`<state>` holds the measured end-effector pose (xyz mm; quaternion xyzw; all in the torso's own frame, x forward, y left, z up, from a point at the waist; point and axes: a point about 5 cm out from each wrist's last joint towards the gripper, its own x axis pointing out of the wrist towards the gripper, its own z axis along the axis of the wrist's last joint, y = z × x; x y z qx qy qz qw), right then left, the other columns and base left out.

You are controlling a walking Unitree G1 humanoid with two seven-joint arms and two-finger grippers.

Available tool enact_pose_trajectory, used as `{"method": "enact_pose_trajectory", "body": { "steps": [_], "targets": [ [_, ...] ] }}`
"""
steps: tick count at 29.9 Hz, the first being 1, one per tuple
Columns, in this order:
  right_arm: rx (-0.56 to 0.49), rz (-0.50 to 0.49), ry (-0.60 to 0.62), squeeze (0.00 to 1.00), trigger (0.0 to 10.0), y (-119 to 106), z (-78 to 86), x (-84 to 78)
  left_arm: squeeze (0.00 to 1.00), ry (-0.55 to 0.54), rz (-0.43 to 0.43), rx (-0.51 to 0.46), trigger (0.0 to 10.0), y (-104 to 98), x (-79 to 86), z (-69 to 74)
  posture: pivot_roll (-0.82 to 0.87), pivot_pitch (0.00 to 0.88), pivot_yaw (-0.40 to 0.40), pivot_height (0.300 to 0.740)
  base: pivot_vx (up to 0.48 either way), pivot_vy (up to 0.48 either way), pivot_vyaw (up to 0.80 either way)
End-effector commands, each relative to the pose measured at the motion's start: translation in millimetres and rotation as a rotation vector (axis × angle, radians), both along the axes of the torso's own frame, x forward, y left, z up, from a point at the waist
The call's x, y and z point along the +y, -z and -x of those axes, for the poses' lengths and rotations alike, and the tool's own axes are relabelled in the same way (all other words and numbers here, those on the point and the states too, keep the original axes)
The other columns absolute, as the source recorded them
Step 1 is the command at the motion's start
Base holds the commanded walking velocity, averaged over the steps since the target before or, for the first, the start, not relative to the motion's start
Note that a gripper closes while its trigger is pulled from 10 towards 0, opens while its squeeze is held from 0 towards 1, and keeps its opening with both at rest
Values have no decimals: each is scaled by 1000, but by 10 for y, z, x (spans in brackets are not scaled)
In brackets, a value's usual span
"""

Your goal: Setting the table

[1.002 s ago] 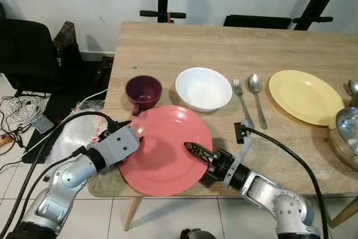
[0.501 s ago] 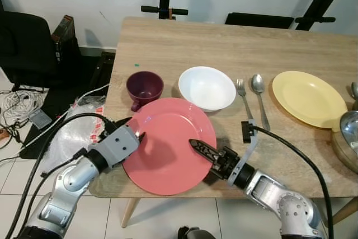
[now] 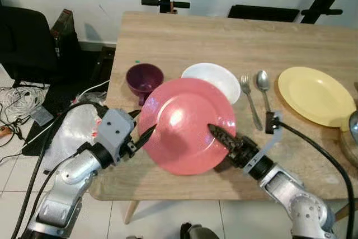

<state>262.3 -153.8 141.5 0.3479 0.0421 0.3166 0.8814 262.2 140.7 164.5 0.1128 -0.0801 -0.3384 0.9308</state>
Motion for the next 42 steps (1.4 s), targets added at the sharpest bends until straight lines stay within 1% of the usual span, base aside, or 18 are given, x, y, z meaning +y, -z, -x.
{"method": "enact_pose_trajectory", "body": {
  "steps": [1,4,6,8,9,14,17,19,20,23,25,29,35,37,38,39,40,42],
  "targets": [
    [-60,11,56,0,10000,-79,17,-58,0,71,35,44,10000,-2,-99,61,-104,55,8,740,0,0,0],
    [-97,4,64,0,10000,-157,48,-67,0,123,68,79,10000,-40,-145,88,-106,52,18,740,0,0,0],
    [-130,-18,53,0,10000,-228,117,-97,0,135,62,120,10000,-19,-114,87,-109,52,25,740,0,0,0],
    [-149,-26,44,0,10000,-264,160,-118,0,127,39,129,10000,13,-79,79,-115,54,35,740,0,0,0],
    [-179,-25,37,0,10000,-315,222,-155,0,112,17,138,10000,41,-36,70,-115,54,35,740,0,0,0],
    [-261,-19,59,0,10000,-475,293,-218,0,71,-6,141,10000,37,13,41,-124,54,57,740,0,0,0],
    [-297,-22,98,0,10000,-560,274,-247,0,26,-16,125,10000,30,23,1,-124,54,57,740,0,0,0],
    [-345,-19,177,0,10000,-685,205,-289,0,-27,-11,105,10000,6,13,-43,-124,54,57,740,0,0,0],
    [-345,-19,177,0,10000,-685,205,-289,0,-27,-11,105,10000,6,13,-43,-124,54,57,740,0,0,0],
    [-405,9,412,0,10000,-924,21,-407,0,-110,14,60,10000,-56,-15,-116,-126,50,57,740,0,0,0],
    [-434,57,488,0,10000,-1014,-46,-428,0,-138,22,37,10000,-99,-39,-141,-126,47,52,740,0,0,0],
    [-447,76,516,0,10000,-1055,-88,-422,0,-155,30,27,10000,-122,-64,-155,-123,44,47,740,0,0,0],
    [-431,96,533,0,10000,-1013,-140,-384,0,-195,27,13,10000,-119,-87,-165,-121,43,43,740,0,0,0],
    [-424,100,549,0,10000,-999,-148,-385,0,-215,30,10,10000,-118,-83,-171,-121,42,44,740,0,0,0],
    [-416,103,581,0,10000,-981,-156,-371,0,-266,15,-3,10000,-113,-94,-184,-123,42,47,740,0,0,0],
    [-416,103,581,0,10000,-981,-156,-371,0,-266,15,-3,10000,-113,-94,-184,-123,42,47,740,0,0,0],
    [-415,96,583,0,10000,-979,-151,-359,0,-284,-11,-1,10000,-98,-102,-191,-123,41,48,740,0,0,0],
    [-403,-20,537,0,10000,-1004,-120,-299,0,-318,-44,-27,10000,-90,-121,-192,-125,38,51,740,0,0,0]
  ]
}}
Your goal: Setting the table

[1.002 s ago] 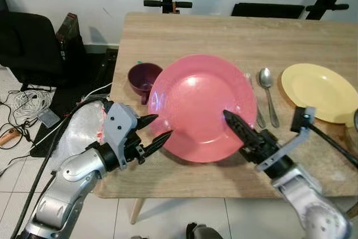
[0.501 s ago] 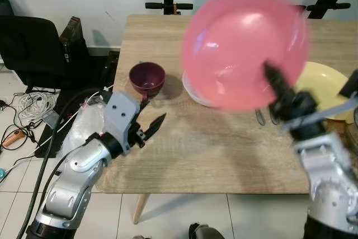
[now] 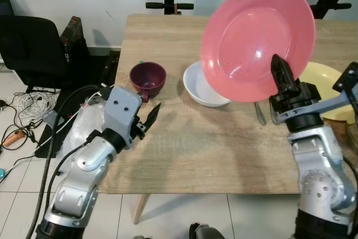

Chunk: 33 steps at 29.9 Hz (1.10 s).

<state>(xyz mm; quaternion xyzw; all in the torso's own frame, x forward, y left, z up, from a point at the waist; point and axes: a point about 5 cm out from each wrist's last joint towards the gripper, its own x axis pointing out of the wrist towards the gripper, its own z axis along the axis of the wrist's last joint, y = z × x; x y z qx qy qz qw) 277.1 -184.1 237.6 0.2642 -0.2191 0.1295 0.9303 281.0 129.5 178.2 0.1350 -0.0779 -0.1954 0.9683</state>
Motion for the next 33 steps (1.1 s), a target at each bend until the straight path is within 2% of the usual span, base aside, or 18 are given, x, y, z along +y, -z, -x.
{"method": "enact_pose_trajectory", "body": {
  "steps": [1,7,11,13,14,17,18,22,33],
  "targets": [
    [-27,-83,-42,0,10000,-53,38,19,0,-30,-33,2,10000,39,-9,-7,-125,37,52,740,0,0,0],
    [-26,-171,-71,0,10000,-44,65,39,0,-87,-23,-3,10000,-9,43,-54,-123,33,48,740,0,0,0],
    [7,-87,5,0,10000,15,90,12,0,-103,-10,-47,10000,-89,63,-53,-125,32,48,740,0,0,0],
    [27,32,96,0,10000,47,110,-34,0,-97,4,-58,10000,-107,46,-32,-127,31,47,740,0,0,0],
    [27,32,96,0,10000,47,110,-34,0,-97,4,-58,10000,-107,46,-32,-127,31,47,740,0,0,0],
    [45,117,141,0,10000,92,138,-59,0,-113,30,-58,10000,-112,50,-29,-128,30,48,740,0,0,0],
    [54,153,149,0,10000,119,152,-59,0,-129,62,-51,10000,-118,65,-33,-133,30,49,740,0,0,0],
    [70,212,151,0,10000,170,180,-54,0,-161,125,-53,10000,-158,111,-26,-135,29,48,740,0,0,0],
    [75,274,133,0,10000,185,118,-88,0,-167,91,-78,10000,-194,186,3,-125,17,30,740,0,0,0]
  ]
}}
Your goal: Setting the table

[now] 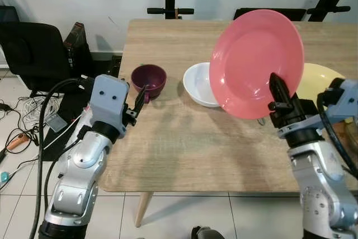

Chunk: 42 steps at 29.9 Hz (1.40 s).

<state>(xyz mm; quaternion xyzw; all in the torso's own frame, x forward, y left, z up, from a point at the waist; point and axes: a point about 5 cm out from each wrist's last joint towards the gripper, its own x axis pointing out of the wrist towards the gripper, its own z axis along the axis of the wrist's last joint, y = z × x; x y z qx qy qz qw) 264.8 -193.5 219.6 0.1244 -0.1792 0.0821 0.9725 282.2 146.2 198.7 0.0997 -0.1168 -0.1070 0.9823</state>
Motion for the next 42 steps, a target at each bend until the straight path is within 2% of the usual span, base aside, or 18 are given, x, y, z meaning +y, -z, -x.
{"method": "enact_pose_trajectory", "body": {
  "steps": [1,7,26,42],
  "targets": [
    [-5,1,-6,0,10000,9,-8,4,0,-8,-8,6,10000,8,19,11,-125,17,30,740,0,0,0],
    [7,-16,15,0,10000,47,-19,9,0,3,-5,12,10000,27,-34,7,-131,10,33,740,0,0,0],
    [21,-16,26,0,10000,98,-35,5,0,8,-10,15,10000,45,-61,5,-133,16,31,740,0,0,0],
    [28,-15,35,0,10000,119,-39,-1,0,14,-18,18,10000,46,-73,1,-134,22,35,740,-333,0,0]
  ]
}}
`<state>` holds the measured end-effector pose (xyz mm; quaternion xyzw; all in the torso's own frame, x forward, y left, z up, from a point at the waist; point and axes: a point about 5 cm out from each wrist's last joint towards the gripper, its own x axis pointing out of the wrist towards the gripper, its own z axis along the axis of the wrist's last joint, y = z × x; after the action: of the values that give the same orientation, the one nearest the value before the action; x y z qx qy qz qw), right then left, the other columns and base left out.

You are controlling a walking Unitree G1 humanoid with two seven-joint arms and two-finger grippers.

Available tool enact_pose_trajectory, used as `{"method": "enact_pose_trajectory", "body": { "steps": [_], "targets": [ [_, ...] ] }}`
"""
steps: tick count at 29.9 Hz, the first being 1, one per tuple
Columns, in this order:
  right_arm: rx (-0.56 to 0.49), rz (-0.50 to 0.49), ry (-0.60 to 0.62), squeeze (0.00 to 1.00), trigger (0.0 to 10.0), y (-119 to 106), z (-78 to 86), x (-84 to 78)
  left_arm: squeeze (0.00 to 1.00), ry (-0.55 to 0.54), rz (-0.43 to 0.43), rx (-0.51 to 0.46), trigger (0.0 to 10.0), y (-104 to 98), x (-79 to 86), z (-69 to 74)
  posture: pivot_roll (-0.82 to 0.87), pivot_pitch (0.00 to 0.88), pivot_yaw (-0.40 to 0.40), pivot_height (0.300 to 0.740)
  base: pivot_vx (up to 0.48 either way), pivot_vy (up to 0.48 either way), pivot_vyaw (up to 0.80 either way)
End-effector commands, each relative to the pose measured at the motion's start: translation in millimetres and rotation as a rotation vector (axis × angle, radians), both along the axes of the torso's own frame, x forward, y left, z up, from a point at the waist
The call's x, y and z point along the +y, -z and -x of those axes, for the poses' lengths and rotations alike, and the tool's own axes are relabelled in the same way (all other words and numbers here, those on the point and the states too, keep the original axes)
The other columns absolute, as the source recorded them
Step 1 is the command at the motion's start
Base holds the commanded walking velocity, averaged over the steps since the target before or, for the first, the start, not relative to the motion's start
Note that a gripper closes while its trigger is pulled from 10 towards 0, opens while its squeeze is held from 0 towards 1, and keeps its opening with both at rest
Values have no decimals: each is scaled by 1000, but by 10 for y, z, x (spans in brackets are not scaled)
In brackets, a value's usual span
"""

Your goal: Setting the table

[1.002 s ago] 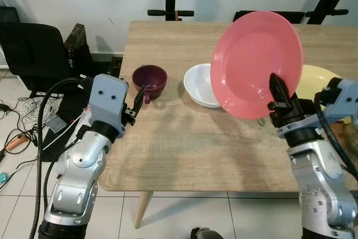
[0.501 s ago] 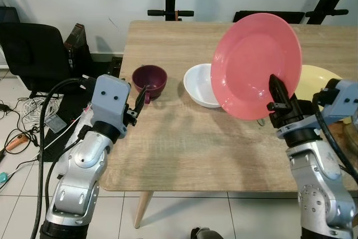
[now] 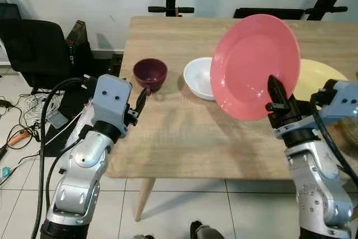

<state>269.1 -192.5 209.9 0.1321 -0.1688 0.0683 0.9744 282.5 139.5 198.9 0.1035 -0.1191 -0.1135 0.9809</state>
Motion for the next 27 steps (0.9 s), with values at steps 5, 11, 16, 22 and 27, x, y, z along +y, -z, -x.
{"method": "enact_pose_trajectory", "body": {
  "steps": [5,11,16,22,27],
  "targets": [
    [4,5,13,0,10000,26,4,-15,0,1,-8,24,10000,53,-9,3,-134,22,35,740,-340,0,0],
    [5,6,14,0,10000,31,4,-17,0,1,-7,25,10000,55,-12,2,-135,22,35,740,-337,0,0],
    [7,8,14,0,10000,37,7,-18,0,3,-7,24,10000,54,-15,4,-135,22,35,740,-338,0,0],
    [9,11,15,0,10000,43,9,-20,0,4,-6,25,10000,54,-18,7,-136,25,34,740,-341,0,0],
    [11,12,15,0,10000,47,8,-21,0,5,-6,26,10000,54,-22,6,-136,25,34,740,-340,0,0]
  ]
}}
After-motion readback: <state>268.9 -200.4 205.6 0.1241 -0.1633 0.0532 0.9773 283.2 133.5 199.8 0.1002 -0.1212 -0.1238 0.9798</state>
